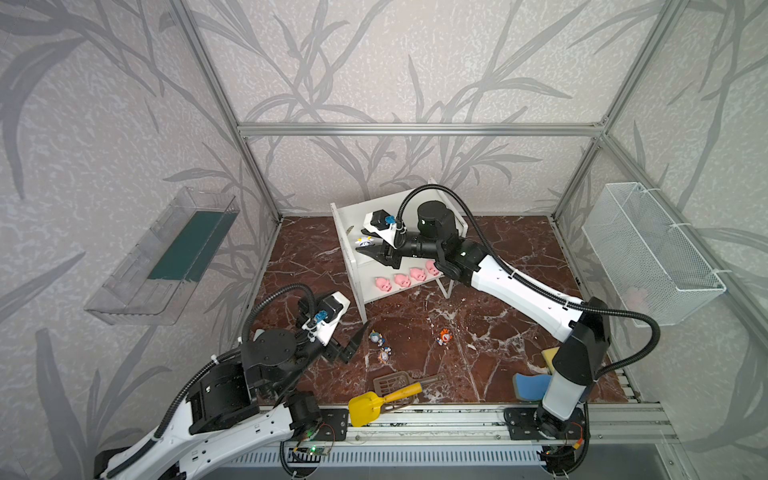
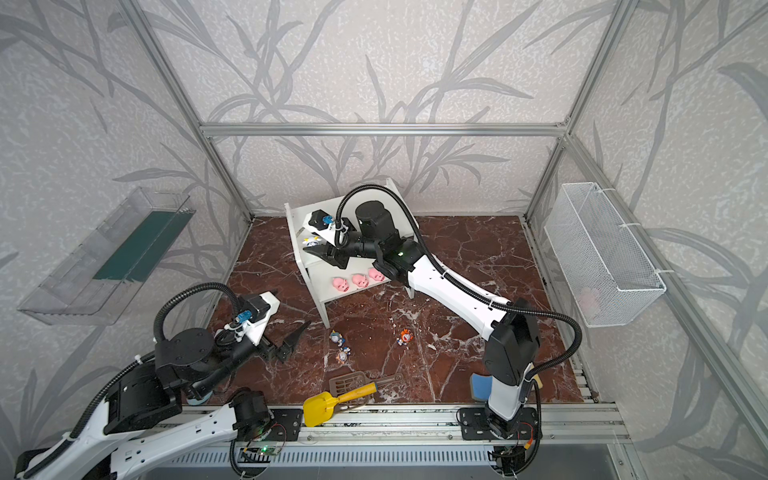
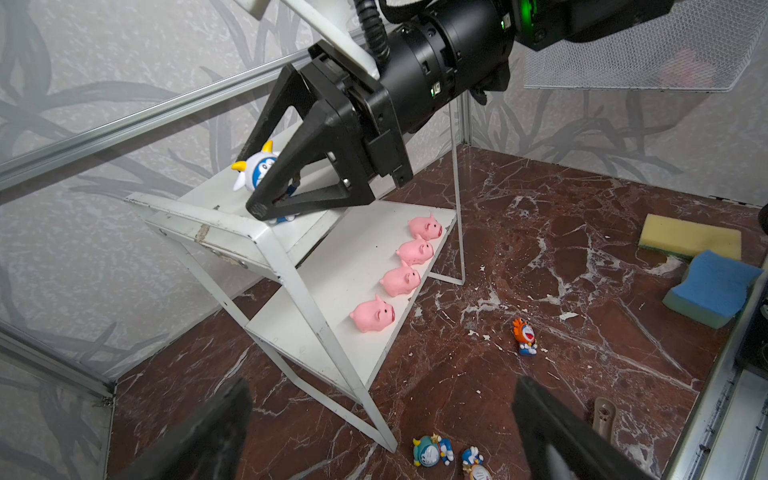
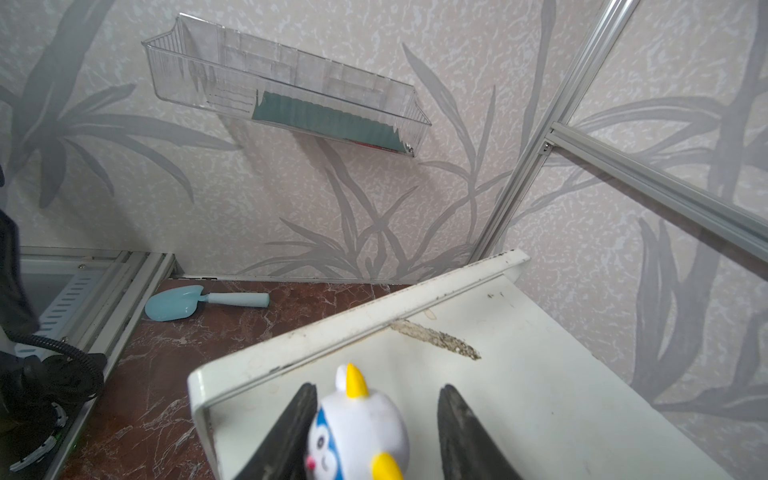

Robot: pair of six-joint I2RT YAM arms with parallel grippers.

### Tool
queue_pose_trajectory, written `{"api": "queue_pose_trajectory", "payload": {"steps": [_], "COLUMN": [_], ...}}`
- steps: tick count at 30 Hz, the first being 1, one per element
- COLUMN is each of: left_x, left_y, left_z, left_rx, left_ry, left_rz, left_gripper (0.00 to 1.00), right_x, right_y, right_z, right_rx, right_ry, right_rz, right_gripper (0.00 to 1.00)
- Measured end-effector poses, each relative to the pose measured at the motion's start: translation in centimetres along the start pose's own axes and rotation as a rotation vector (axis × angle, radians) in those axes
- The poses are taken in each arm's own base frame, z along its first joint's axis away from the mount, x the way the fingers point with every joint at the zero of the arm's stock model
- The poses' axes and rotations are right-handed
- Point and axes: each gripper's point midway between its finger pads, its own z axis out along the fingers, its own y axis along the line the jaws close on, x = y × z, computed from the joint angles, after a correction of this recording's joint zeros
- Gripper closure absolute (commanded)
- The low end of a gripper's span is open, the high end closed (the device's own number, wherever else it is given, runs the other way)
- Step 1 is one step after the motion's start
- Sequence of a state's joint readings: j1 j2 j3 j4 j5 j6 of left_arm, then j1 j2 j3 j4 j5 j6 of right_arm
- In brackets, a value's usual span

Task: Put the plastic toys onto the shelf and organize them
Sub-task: 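Lower the white figure onto the top tier with the right gripper, then open the right gripper and withdraw it toward the floor figures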

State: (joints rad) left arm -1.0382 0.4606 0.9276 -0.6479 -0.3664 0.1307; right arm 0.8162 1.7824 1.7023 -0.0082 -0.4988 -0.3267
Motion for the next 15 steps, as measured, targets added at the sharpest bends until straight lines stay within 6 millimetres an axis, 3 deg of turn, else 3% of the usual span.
{"api": "queue_pose_trajectory", "payload": {"steps": [15], "left_x": [0.00], "left_y": [-0.15], "left_z": [0.56], "left_rx": [0.004], "left_ry": [0.010], "left_rz": [-0.006], "left_gripper": [0.01], "right_x": [0.41], "right_y": [0.01], "right_z": [-1.08], "right_rx": [-0.007], "right_ry": [0.013], "right_rz": [0.001], "right_gripper": [0.52]}}
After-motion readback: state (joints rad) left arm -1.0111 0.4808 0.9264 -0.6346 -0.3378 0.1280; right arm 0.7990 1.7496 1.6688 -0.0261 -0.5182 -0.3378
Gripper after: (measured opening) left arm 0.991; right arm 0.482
